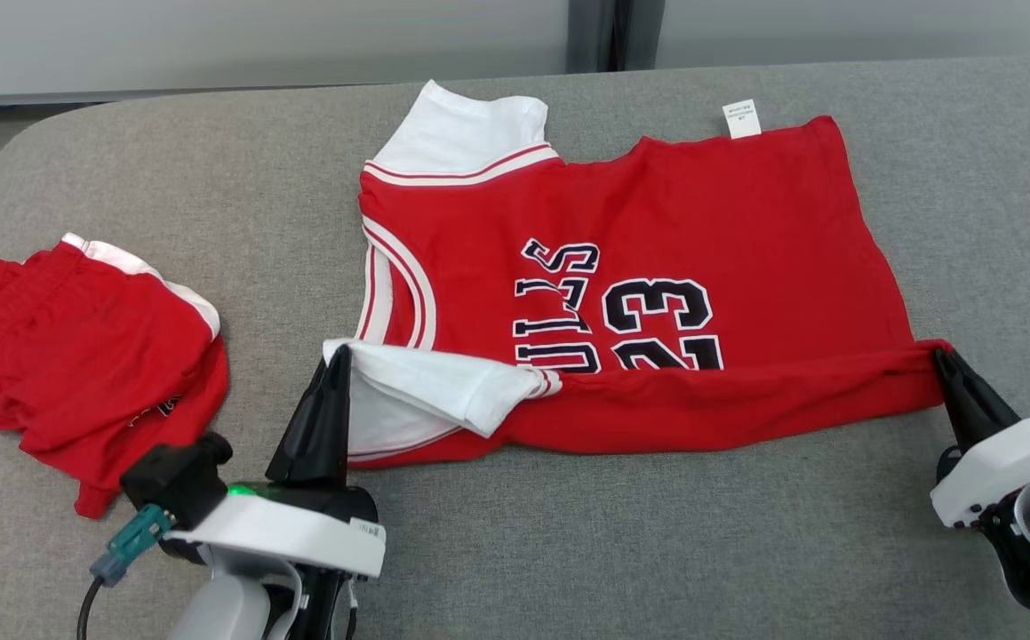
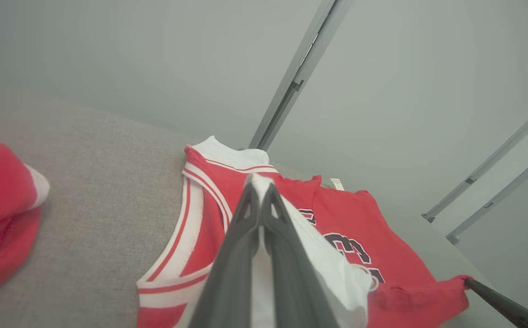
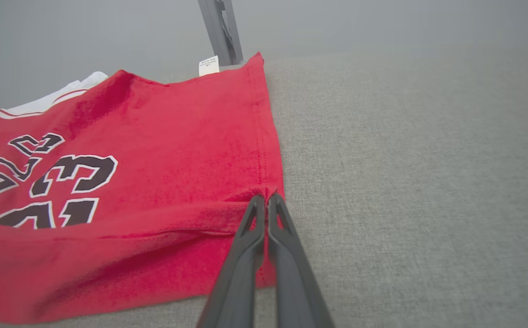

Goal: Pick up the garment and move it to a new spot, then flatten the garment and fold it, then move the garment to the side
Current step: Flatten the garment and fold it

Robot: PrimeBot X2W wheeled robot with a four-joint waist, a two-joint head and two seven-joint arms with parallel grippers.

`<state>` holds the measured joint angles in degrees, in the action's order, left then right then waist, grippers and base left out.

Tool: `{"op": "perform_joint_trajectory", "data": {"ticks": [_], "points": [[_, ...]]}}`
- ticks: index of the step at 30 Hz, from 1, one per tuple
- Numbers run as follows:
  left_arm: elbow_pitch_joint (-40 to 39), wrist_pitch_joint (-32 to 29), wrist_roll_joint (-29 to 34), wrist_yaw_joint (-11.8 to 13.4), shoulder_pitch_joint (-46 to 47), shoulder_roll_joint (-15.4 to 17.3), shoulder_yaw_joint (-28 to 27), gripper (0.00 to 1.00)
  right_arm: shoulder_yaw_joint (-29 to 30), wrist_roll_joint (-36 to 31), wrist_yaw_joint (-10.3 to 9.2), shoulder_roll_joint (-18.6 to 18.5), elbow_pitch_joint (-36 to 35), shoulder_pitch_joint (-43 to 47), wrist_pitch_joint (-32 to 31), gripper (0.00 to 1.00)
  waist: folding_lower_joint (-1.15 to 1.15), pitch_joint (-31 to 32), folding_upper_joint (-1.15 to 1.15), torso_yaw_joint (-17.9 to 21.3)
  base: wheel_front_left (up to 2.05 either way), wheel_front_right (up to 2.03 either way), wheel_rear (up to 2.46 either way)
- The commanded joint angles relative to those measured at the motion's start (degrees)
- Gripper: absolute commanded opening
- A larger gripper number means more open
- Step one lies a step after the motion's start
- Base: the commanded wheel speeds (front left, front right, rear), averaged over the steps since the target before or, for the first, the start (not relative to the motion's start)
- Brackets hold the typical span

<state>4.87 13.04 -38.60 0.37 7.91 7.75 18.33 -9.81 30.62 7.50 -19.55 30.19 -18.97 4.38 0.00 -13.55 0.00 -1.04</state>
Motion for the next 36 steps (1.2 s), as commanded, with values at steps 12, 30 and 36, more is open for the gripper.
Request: {"op": "perform_joint_trajectory", "data": {"ticks": [12, 30, 36], "points": [[9.68, 1.64, 2.51, -1.49, 9.42, -0.92, -1.46, 0.0, -5.62, -1.61, -0.01, -0.36, 10.79, -10.69, 5.37, 0.0, 0.0, -2.85, 0.0, -0.1, 0.0, 0.0, 0.0], [15.13, 1.33, 0.37, -1.25, 9.3, -1.6, -3.36, 1.0, -5.83, 0.98, -0.01, 0.02, 7.62, -10.1, 10.87, 1.0, 0.0, -2.12, 0.0, 0.57, 0.0, 0.0, 0.0], [12.76, -3.03, -2.16, 0.76, 2.74, -2.01, -2.59, 1.0, -2.53, -1.15, -0.01, 0.96, 2.46, -4.05, 10.9, 1.0, 0.0, -0.8, 0.0, 0.75, 0.0, 0.0, 0.0]]}}
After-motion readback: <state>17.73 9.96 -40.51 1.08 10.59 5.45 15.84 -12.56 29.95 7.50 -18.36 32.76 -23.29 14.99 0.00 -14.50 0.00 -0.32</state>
